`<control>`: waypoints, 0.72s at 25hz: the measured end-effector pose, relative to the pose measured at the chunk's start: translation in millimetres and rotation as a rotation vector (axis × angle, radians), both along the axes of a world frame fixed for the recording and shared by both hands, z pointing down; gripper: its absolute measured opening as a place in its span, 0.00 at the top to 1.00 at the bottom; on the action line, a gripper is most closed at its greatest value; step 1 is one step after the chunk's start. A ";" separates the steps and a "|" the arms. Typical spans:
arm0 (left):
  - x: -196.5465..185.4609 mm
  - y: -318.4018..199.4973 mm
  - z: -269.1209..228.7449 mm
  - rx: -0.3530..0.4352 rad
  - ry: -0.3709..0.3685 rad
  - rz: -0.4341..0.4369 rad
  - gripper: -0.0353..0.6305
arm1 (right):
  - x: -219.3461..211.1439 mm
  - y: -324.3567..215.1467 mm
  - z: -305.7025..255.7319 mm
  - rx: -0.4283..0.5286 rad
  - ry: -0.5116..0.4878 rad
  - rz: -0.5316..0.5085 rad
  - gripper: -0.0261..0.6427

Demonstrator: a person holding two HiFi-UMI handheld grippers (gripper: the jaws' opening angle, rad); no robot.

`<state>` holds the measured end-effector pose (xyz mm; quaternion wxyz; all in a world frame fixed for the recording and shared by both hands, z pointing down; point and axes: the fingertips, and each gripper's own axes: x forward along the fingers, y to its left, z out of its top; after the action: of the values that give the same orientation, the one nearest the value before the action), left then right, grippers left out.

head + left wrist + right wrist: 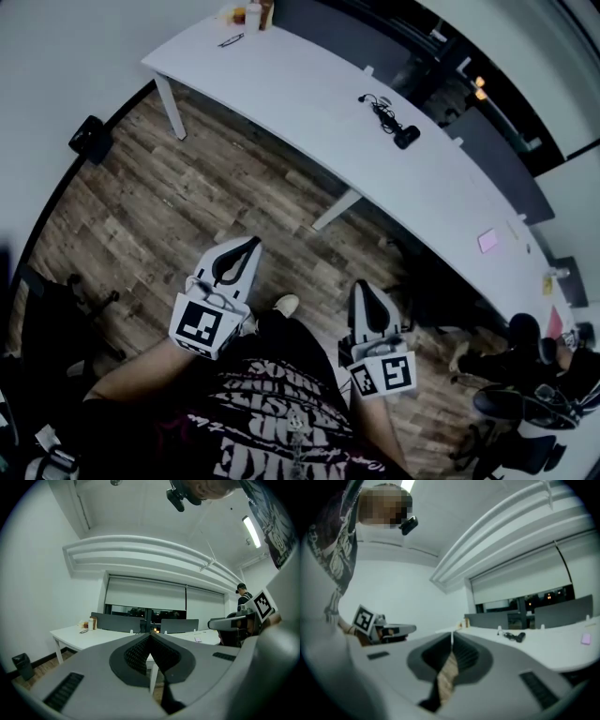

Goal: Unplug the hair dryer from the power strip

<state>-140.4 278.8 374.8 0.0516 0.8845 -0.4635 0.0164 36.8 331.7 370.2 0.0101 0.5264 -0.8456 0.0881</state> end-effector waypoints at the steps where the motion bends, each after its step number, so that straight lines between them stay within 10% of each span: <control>1: -1.4 -1.1 0.7 0.000 -0.008 -0.003 0.91 | 0.3 -1.5 2.5 -0.003 -0.005 -0.001 0.91; 18: 54.0 -58.8 4.5 -0.018 -0.021 0.050 0.91 | 20.1 -47.5 17.7 -0.013 -0.044 -0.029 0.91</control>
<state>-86.4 220.0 379.3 0.0542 0.8949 -0.4418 0.0314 56.9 284.2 387.9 -0.0037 0.5120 -0.8525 0.1049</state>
